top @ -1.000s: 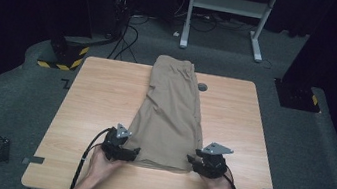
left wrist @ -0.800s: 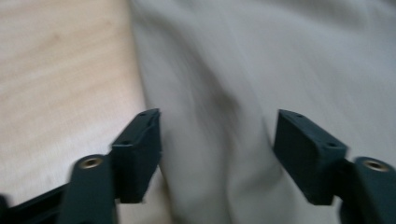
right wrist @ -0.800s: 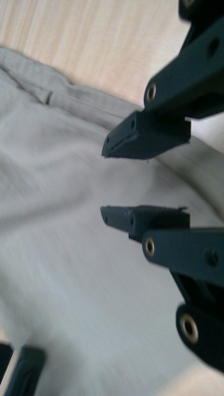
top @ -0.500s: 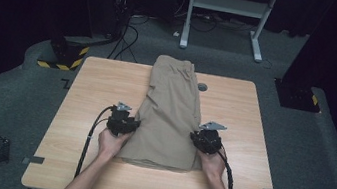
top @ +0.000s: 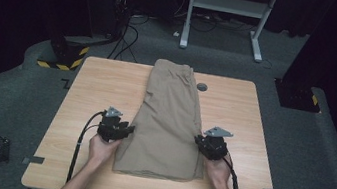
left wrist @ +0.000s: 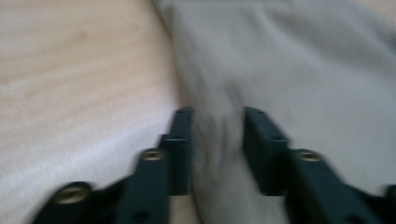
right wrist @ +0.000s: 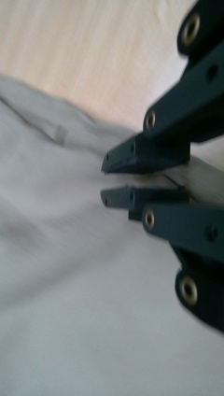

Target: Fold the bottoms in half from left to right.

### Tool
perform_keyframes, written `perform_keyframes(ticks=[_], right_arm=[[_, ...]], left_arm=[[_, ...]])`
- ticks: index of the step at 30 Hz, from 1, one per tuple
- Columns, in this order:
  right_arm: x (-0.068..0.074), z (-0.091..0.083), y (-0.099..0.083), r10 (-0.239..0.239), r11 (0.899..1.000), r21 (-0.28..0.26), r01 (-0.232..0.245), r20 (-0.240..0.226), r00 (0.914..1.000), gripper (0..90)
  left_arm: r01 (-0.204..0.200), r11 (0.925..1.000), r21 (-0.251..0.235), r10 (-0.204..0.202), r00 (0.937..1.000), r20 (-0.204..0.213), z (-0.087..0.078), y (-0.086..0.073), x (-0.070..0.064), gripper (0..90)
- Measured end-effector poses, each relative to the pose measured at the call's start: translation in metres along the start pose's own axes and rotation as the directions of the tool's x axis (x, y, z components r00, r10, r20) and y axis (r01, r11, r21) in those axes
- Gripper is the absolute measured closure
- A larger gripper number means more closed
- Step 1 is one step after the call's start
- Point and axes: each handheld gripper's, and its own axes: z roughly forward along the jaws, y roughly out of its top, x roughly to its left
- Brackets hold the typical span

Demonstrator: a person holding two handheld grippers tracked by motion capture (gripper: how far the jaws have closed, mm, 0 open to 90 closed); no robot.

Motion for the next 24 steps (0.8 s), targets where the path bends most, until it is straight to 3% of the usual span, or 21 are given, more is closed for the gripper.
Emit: perform_keyframes(ticks=[2, 5, 8, 9, 10, 13, 16, 18, 19, 21, 22, 24], right_arm=[[-0.006, 0.007, 0.009, 0.026, 1.0, 0.004, -0.026, 0.013, 0.9996, 68.8], [-0.01, 0.022, 0.017, 0.041, 0.999, 0.034, -0.041, 0.004, 0.9991, 66.8], [-0.009, 0.034, 0.014, 0.021, 0.996, 0.088, -0.02, -0.011, 0.9997, 85.2], [-0.01, 0.036, 0.013, 0.017, 0.996, 0.085, -0.015, -0.015, 0.9998, 89.0], [-0.01, 0.034, 0.013, 0.013, 0.997, 0.08, -0.013, -0.005, 0.9999, 89.5], [-0.013, 0.022, 0.015, 0.008, 0.999, 0.045, -0.009, 0.004, 1.0, 89.8], [-0.012, 0.019, 0.012, -0.014, 0.998, 0.063, 0.014, 0.0, 0.9999, 89.5], [-0.009, 0.022, 0.006, -0.02, 0.995, 0.097, 0.021, -0.007, 0.9998, 86.5], [-0.008, 0.022, 0.004, -0.016, 0.994, 0.105, 0.016, -0.001, 0.9999, 80.8], [-0.01, 0.02, 0.005, 0.011, 0.997, 0.08, -0.01, -0.004, 0.9999, 72.0], [-0.012, 0.018, 0.008, 0.028, 0.998, 0.057, -0.028, -0.007, 0.9996, 68.8], [-0.015, 0.017, 0.014, 0.049, 0.998, 0.026, -0.049, -0.009, 0.9988, 66.3]], left_arm=[[0.018, 0.9998, -0.005, -0.018, 0.9998, -0.001, 0.01, 0.01, 0.001, 51.4], [0.014, 0.9996, 0.024, -0.014, 0.9999, -0.004, 0.026, 0.017, 0.002, 54.7], [0.025, 0.9979, 0.06, -0.026, 0.9996, 0.013, 0.037, 0.016, 0.003, 72.2], [0.013, 0.9976, 0.068, -0.013, 0.9999, 0.011, 0.037, 0.015, 0.001, 81.4], [-0.001, 0.9975, 0.07, 0.001, 1.0, 0.002, 0.036, 0.015, 0.0, 85.1], [-0.036, 0.9954, 0.089, 0.035, 0.9993, 0.011, 0.028, 0.012, -0.005, 87.0], [-0.037, 0.9953, 0.089, 0.034, 0.9988, 0.034, 0.02, 0.002, -0.009, 86.8], [-0.016, 0.996, 0.088, 0.013, 0.9993, 0.035, 0.017, -0.002, -0.008, 83.4], [-0.009, 0.9966, 0.082, 0.007, 0.9998, 0.021, 0.015, -0.002, -0.006, 76.0], [0.021, 0.9984, 0.052, -0.022, 0.9995, 0.023, 0.012, 0.003, -0.001, 61.1], [0.014, 0.9992, 0.039, -0.015, 0.9998, 0.011, 0.012, 0.007, 0.0, 54.8], [0.028, 0.9995, 0.013, -0.028, 0.9994, 0.018, 0.015, 0.014, 0.0, 51.4]])
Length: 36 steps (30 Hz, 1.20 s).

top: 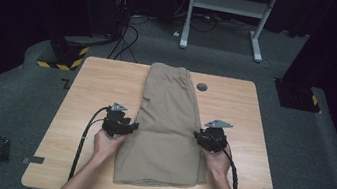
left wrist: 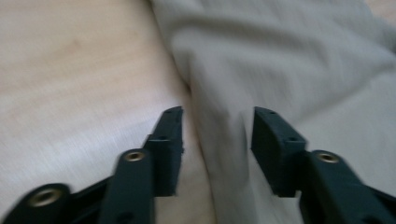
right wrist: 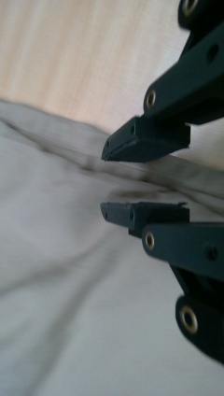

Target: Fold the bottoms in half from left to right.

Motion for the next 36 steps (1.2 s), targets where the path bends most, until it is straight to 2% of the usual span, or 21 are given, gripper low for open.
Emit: perform_keyframes(ticks=[3, 4, 7, 8, 9, 11, 14, 15, 17, 19, 20, 22, 24, 26, 27, 29, 32, 33, 34, 35, 36], right_arm=[[0.0, 0.008, 0.01, 0.011, 1.0, -0.005, -0.011, -0.004, 0.9999, 66.6], [0.0, 0.013, 0.011, 0.015, 1.0, 0.003, -0.015, -0.01, 0.9998, 69.4], [0.0, 0.027, 0.012, -0.012, 0.998, 0.059, 0.013, -0.012, 0.9999, 88.5], [0.0, 0.027, 0.012, -0.021, 0.998, 0.059, 0.021, 0.001, 0.9998, 89.5], [-0.002, 0.024, 0.012, -0.02, 0.998, 0.056, 0.02, 0.012, 0.9997, 89.8], [-0.005, 0.015, 0.011, -0.013, 0.999, 0.048, 0.013, 0.002, 0.9999, 89.8], [0.003, 0.01, 0.009, -0.06, 0.996, 0.071, 0.06, -0.005, 0.9982, 88.0], [0.005, 0.011, 0.009, -0.061, 0.995, 0.08, 0.062, -0.009, 0.9981, 82.2], [0.004, 0.01, 0.012, -0.037, 0.998, 0.046, 0.037, 0.002, 0.9993, 67.6], [-0.001, 0.011, 0.018, 0.017, 1.0, 0.008, -0.017, -0.012, 0.9998, 61.6], [-0.002, 0.013, 0.021, 0.027, 1.0, -0.01, -0.027, -0.007, 0.9996, 61.4], [-0.004, 0.02, 0.027, 0.04, 0.999, 0.005, -0.04, 0.004, 0.9992, 63.6], [-0.005, 0.029, 0.029, 0.046, 0.999, 0.022, -0.046, -0.004, 0.9989, 75.0], [-0.004, 0.035, 0.03, 0.015, 0.998, 0.053, -0.016, 0.005, 0.9999, 89.3], [-0.004, 0.035, 0.029, 0.004, 0.998, 0.056, -0.005, 0.016, 0.9999, 90.0], [-0.008, 0.033, 0.028, 0.009, 0.998, 0.055, -0.01, 0.007, 0.9999, 90.0], [-0.007, 0.029, 0.028, -0.001, 0.999, 0.048, 0.001, 0.0, 1.0, 89.9], [-0.005, 0.026, 0.028, -0.003, 0.999, 0.045, 0.004, -0.008, 1.0, 88.4], [-0.004, 0.024, 0.028, -0.006, 0.999, 0.045, 0.006, -0.009, 0.9999, 83.1], [-0.003, 0.022, 0.029, -0.006, 0.999, 0.036, 0.006, -0.001, 1.0, 75.1], [-0.004, 0.02, 0.029, -0.001, 1.0, 0.02, 0.001, 0.009, 1.0, 70.4]], left_arm=[[0.012, 0.9999, -0.011, -0.012, 0.9999, 0.01, 0.013, 0.009, 0.0, 52.2], [0.009, 0.9999, 0.003, -0.009, 0.9999, 0.006, 0.017, 0.011, 0.001, 55.7], [-0.02, 0.9991, 0.038, 0.021, 0.9996, -0.019, 0.026, 0.01, 0.001, 82.7], [-0.023, 0.9987, 0.046, 0.024, 0.9994, -0.023, 0.025, 0.009, 0.001, 88.8], [-0.03, 0.9979, 0.058, 0.03, 0.9995, -0.01, 0.022, 0.007, 0.002, 89.6], [-0.045, 0.9963, 0.074, 0.043, 0.9989, 0.02, 0.014, 0.001, 0.0, 89.8], [-0.076, 0.9938, 0.081, 0.076, 0.9971, -0.006, 0.01, -0.002, -0.003, 88.8], [-0.071, 0.9944, 0.078, 0.073, 0.9971, -0.021, 0.009, -0.001, -0.002, 81.1], [-0.018, 0.9981, 0.059, 0.018, 0.9998, 0.005, 0.01, 0.003, 0.002, 60.5], [-0.003, 0.9999, 0.016, 0.003, 1.0, 0.004, 0.01, 0.006, 0.003, 52.3], [0.016, 0.9999, -0.004, -0.016, 0.9998, 0.009, 0.012, 0.007, 0.003, 52.3], [0.027, 0.9995, 0.018, -0.027, 0.9996, 0.011, 0.019, 0.009, 0.005, 58.6], [0.021, 0.9986, 0.048, -0.022, 0.9997, 0.014, 0.028, 0.009, 0.004, 67.0], [-0.004, 0.9983, 0.059, 0.004, 0.9999, 0.011, 0.03, 0.008, 0.005, 81.6], [0.001, 0.998, 0.063, -0.003, 0.9998, 0.021, 0.028, 0.007, 0.006, 87.7], [0.009, 0.9971, 0.076, -0.013, 0.9987, 0.05, 0.026, 0.007, 0.007, 89.1], [-0.022, 0.997, 0.075, 0.019, 0.9991, 0.039, 0.02, 0.004, 0.003, 88.6], [-0.021, 0.9971, 0.074, 0.019, 0.9994, 0.031, 0.019, 0.003, 0.004, 83.8], [-0.007, 0.9977, 0.068, 0.005, 0.9996, 0.027, 0.017, 0.002, 0.005, 73.9], [0.014, 0.9985, 0.053, -0.016, 0.9996, 0.024, 0.016, 0.003, 0.008, 62.6], [0.042, 0.9988, 0.025, -0.042, 0.999, 0.014, 0.016, 0.005, 0.011, 56.5]])
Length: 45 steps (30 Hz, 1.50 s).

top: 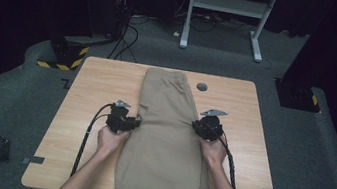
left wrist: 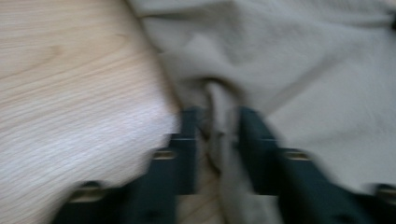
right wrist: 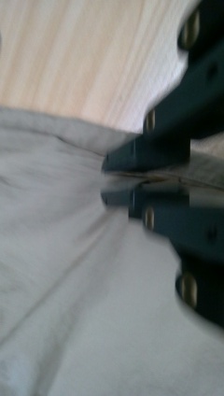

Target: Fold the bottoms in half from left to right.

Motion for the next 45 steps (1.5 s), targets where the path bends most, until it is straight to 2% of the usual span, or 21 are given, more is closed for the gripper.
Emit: perform_keyframes(ticks=[2, 4, 6, 7, 9, 11, 14, 16, 18, 20, 23, 25, 26, 29, 30, 32, 34, 36, 38, 42, 45], right_arm=[[-0.004, 0.001, 0.004, 0.035, 0.999, -0.019, -0.035, -0.005, 0.9994, 64.4], [-0.006, 0.007, 0.007, 0.052, 0.998, -0.028, -0.052, 0.002, 0.9986, 59.2], [-0.007, 0.014, 0.008, 0.061, 0.998, -0.035, -0.061, 0.004, 0.9981, 63.4], [-0.008, 0.018, 0.007, 0.065, 0.998, -0.024, -0.065, 0.003, 0.9979, 71.6], [-0.01, 0.024, 0.004, 0.057, 0.998, 0.015, -0.057, -0.003, 0.9984, 89.8], [-0.011, 0.025, -0.002, 0.047, 0.998, 0.045, -0.047, -0.008, 0.9988, 90.0], [-0.005, 0.014, -0.012, 0.012, 0.999, 0.05, -0.011, -0.012, 0.9999, 90.0], [0.003, 0.002, -0.024, -0.024, 0.998, 0.05, 0.024, -0.01, 0.9997, 90.0], [0.007, -0.011, -0.037, -0.03, 0.998, 0.057, 0.031, -0.02, 0.9993, 90.0], [0.006, -0.018, -0.041, -0.011, 0.999, 0.031, 0.012, -0.026, 0.9996, 84.1], [0.005, -0.019, -0.029, 0.037, 0.999, -0.03, -0.038, -0.046, 0.9983, 67.4], [0.009, -0.012, -0.019, 0.024, 0.999, -0.023, -0.025, -0.04, 0.9989, 64.5], [0.013, -0.006, -0.015, 0.019, 1.0, -0.014, -0.02, -0.039, 0.9991, 64.8], [0.02, 0.012, -0.009, -0.028, 0.999, 0.043, 0.029, -0.021, 0.9994, 89.8], [0.02, 0.016, -0.011, -0.049, 0.997, 0.058, 0.049, -0.006, 0.9988, 90.0], [0.016, 0.015, -0.011, -0.032, 0.998, 0.056, 0.032, -0.005, 0.9995, 90.0], [0.013, 0.011, -0.012, -0.031, 0.998, 0.062, 0.032, -0.01, 0.9995, 89.5], [0.012, 0.002, -0.014, -0.024, 0.999, 0.038, 0.024, 0.015, 0.9996, 71.9], [0.01, -0.009, -0.02, 0.007, 1.0, 0.019, -0.007, 0.009, 0.9999, 59.8], [0.009, -0.029, -0.038, 0.054, 0.998, 0.014, -0.053, -0.025, 0.9982, 44.0], [0.014, -0.039, -0.049, 0.078, 0.997, 0.008, -0.078, -0.063, 0.9949, 37.8]], left_arm=[[0.041, 0.9988, -0.026, -0.04, 0.9992, 0.003, 0.004, 0.004, 0.002, 53.2], [0.043, 0.999, -0.014, -0.043, 0.999, -0.008, 0.014, 0.009, 0.002, 53.2], [0.051, 0.9983, -0.027, -0.051, 0.9987, -0.005, 0.019, 0.009, 0.001, 57.0], [0.054, 0.9982, -0.026, -0.054, 0.9985, -0.002, 0.021, 0.009, 0.001, 62.8], [0.027, 0.9996, 0.004, -0.027, 0.9996, -0.006, 0.023, 0.006, 0.002, 78.0], [0.008, 0.9995, 0.032, -0.008, 0.9999, 0.009, 0.02, 0.005, 0.003, 85.7], [-0.072, 0.9945, 0.077, 0.071, 0.9974, 0.006, 0.008, 0.0, -0.003, 87.3], [-0.099, 0.9916, 0.083, 0.099, 0.9951, 0.006, 0.001, -0.006, -0.005, 87.2], [-0.102, 0.9926, 0.066, 0.101, 0.9948, 0.017, -0.006, -0.011, -0.004, 82.9], [-0.087, 0.9952, 0.045, 0.086, 0.9959, 0.027, -0.008, -0.009, -0.003, 66.6], [-0.069, 0.9976, -0.007, 0.07, 0.9974, 0.017, -0.006, -0.001, -0.006, 51.7], [-0.061, 0.9981, -0.003, 0.061, 0.998, 0.015, 0.0, 0.003, -0.007, 51.2], [-0.055, 0.9984, 0.011, 0.055, 0.9984, 0.015, 0.006, 0.003, -0.008, 53.5], [-0.102, 0.9937, 0.046, 0.103, 0.9944, -0.019, 0.015, 0.003, -0.009, 75.6], [-0.101, 0.9936, 0.05, 0.102, 0.9944, -0.026, 0.014, 0.004, -0.006, 82.8], [-0.078, 0.9953, 0.057, 0.08, 0.9966, -0.022, 0.01, 0.005, -0.001, 86.8], [-0.079, 0.9952, 0.058, 0.081, 0.9962, -0.032, 0.006, 0.005, -0.001, 80.2], [-0.089, 0.9953, 0.039, 0.09, 0.9954, -0.032, -0.004, 0.002, -0.001, 55.5], [-0.072, 0.9971, 0.023, 0.072, 0.9974, -0.003, -0.017, -0.007, -0.002, 44.6], [-0.065, 0.9962, 0.059, 0.063, 0.9975, 0.03, -0.036, -0.029, -0.007, 35.8], [-0.073, 0.9949, 0.07, 0.069, 0.9962, 0.052, -0.042, -0.043, -0.015, 32.2]])
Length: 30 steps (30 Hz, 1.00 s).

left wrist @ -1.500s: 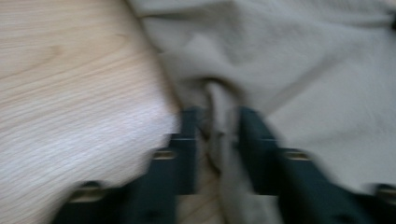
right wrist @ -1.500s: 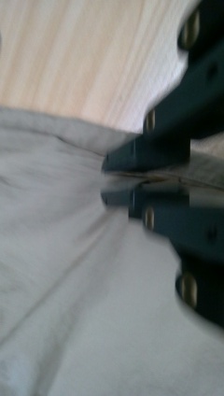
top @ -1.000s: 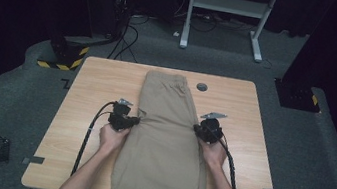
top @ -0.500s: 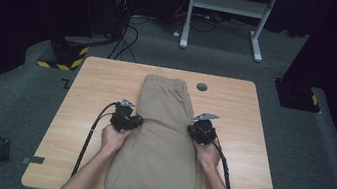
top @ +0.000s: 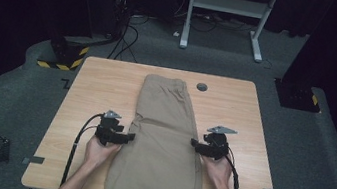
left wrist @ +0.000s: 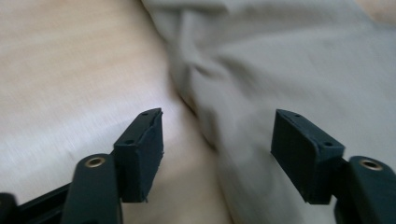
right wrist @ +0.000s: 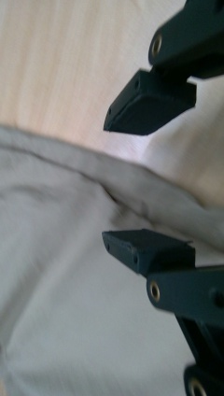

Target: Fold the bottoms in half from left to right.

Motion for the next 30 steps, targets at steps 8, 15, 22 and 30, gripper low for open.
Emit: perform_keyframes(ticks=[8, 15, 22, 30], right_arm=[[0.025, 0.001, -0.02, -0.044, 0.997, 0.056, 0.045, -0.02, 0.9988, 33.7], [0.037, 0.004, -0.019, -0.095, 0.993, 0.069, 0.093, 0.028, 0.995, 39.3], [0.032, 0.006, -0.017, -0.103, 0.993, 0.07, 0.097, 0.077, 0.9917, 38.1], [0.018, 0.013, -0.008, -0.068, 0.996, 0.066, 0.061, 0.114, 0.9912, 37.0]], left_arm=[[-0.034, 0.9993, -0.018, 0.034, 0.9992, -0.023, 0.008, -0.013, -0.021, 32.7], [-0.138, 0.9904, 0.003, 0.138, 0.9841, -0.112, 0.031, 0.007, -0.033, 36.1], [-0.19, 0.9811, 0.033, 0.193, 0.9752, -0.109, 0.057, 0.036, -0.032, 33.2], [-0.144, 0.9871, 0.07, 0.149, 0.9853, -0.082, 0.074, 0.064, -0.021, 30.9]])
